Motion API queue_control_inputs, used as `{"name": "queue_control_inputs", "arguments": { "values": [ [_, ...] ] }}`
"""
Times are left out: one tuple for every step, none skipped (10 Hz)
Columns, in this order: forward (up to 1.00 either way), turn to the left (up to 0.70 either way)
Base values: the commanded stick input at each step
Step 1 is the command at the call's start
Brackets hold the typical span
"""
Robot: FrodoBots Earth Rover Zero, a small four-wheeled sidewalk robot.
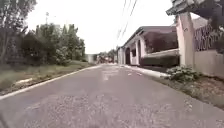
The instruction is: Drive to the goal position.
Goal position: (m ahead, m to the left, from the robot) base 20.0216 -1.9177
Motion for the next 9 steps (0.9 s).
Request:
{"name": "queue_control_inputs", "arguments": {
  "values": [
    [0.50,0.00],
    [0.50,0.00],
    [0.50,0.00],
    [0.50,0.00],
    [0.50,0.00],
    [0.50,0.00],
    [0.50,0.00],
    [0.50,0.00],
    [0.50,0.00]
  ]
}}
